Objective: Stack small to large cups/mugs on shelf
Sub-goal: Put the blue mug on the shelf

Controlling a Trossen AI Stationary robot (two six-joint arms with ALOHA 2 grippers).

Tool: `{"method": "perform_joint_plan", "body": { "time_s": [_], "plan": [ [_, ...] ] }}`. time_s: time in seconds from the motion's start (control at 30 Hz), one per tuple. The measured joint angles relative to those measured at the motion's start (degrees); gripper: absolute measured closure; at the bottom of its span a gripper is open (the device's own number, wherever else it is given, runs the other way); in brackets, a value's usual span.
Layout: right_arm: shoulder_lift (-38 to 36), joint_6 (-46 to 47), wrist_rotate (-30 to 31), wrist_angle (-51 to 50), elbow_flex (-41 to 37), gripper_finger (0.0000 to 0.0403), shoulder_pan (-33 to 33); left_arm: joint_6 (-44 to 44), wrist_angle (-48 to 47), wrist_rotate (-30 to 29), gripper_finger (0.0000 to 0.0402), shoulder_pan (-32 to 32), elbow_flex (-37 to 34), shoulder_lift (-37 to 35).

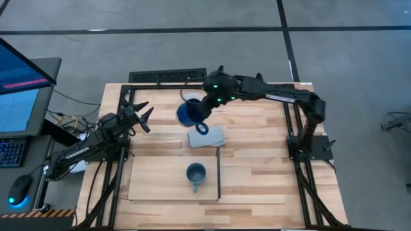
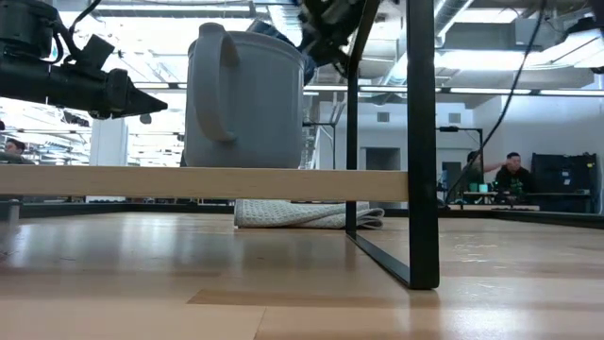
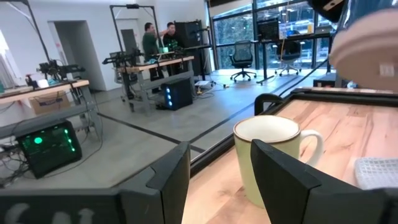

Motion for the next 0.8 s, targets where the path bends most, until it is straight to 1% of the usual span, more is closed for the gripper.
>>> {"method": "perform_joint_plan", "body": {
  "time_s": [0.17,0.3,0.4,0.63,0.8],
  "plan": [
    [7.7,-3.7,-0.3,-6.9,9.9,0.0378,0.2,0.3,0.0,0.0,0.0239,0.0,0.0,0.0],
    [13.0,-5.8,-0.4,-11.5,16.1,0.0378,0.3,0.3,0.0,0.0,0.0239,0.0,0.0,0.0],
    [16.4,-7.3,-2.2,-13.6,19.9,0.0378,0.3,0.3,0.0,0.0,0.0239,0.0,0.0,0.0],
    [21.9,-10.2,-6.7,-16.3,23.9,0.0378,0.6,0.3,0.0,0.0,0.0239,0.0,0.0,0.0],
    [23.9,-11.6,-6.2,-15.9,24.4,0.0378,1.0,0.3,0.0,-0.1,0.0239,0.0,0.0,0.1]
  ]
}}
